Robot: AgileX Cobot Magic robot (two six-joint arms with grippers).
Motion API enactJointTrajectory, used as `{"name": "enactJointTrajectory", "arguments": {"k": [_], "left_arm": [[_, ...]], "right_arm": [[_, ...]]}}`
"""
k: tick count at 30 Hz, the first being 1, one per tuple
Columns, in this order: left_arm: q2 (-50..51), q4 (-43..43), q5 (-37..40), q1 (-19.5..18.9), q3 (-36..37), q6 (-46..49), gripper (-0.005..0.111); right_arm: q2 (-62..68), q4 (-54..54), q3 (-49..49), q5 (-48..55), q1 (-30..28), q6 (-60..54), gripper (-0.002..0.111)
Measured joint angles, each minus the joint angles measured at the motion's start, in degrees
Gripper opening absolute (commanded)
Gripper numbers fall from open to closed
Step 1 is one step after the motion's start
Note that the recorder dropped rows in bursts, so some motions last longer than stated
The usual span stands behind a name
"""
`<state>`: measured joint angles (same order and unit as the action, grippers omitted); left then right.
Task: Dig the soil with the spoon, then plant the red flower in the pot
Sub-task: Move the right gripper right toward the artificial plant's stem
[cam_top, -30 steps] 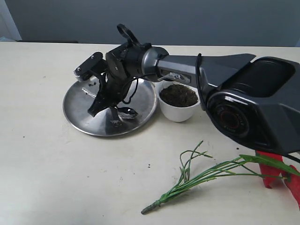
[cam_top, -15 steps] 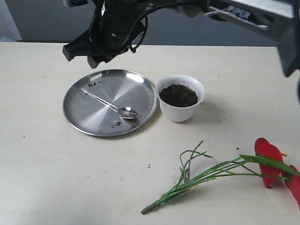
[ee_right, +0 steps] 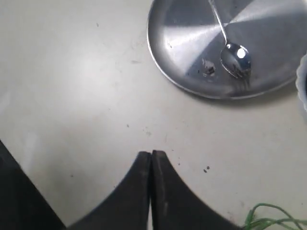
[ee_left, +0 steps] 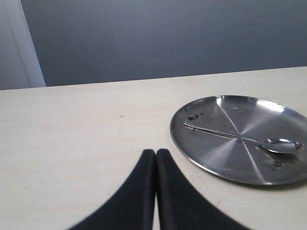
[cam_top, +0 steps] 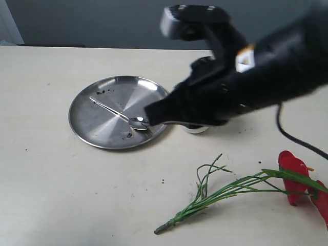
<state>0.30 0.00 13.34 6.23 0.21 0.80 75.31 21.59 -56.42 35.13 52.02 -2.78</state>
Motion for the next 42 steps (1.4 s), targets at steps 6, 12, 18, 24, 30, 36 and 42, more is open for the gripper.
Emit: {"name": "enactJointTrajectory", "arguments": {"k": [6, 12, 18, 24, 30, 36, 42], "left_arm": [[0.00, 0.00, 0.00, 0.00, 0.00, 0.00, 0.000], [0.00, 0.00, 0.00, 0.00, 0.00, 0.00, 0.000], [0.00, 0.00, 0.00, 0.00, 0.00, 0.00, 0.000], [0.00, 0.00, 0.00, 0.00, 0.00, 0.00, 0.000], [0.00, 0.00, 0.00, 0.00, 0.00, 0.00, 0.000], [0.00, 0.00, 0.00, 0.00, 0.00, 0.00, 0.000], [0.00, 0.00, 0.00, 0.00, 0.00, 0.00, 0.000]], "right_arm": [[-20.30, 2.07, 20.40, -16.20, 0.00, 13.85, -0.001], [-28.93, 4.31, 38.25, -35.74, 0.00, 29.91, -0.001], [-29.80, 12.05, 50.73, -45.27, 0.00, 33.59, -0.001], [-32.81, 11.80, 51.87, -48.12, 0.00, 33.03, -0.001], [-33.54, 12.81, 45.88, -54.75, 0.00, 16.16, -0.001], [-33.54, 14.43, 31.74, -44.82, 0.00, -11.32, -0.001], [-27.96, 24.65, 22.97, -37.27, -5.02, -22.27, -0.001]]}}
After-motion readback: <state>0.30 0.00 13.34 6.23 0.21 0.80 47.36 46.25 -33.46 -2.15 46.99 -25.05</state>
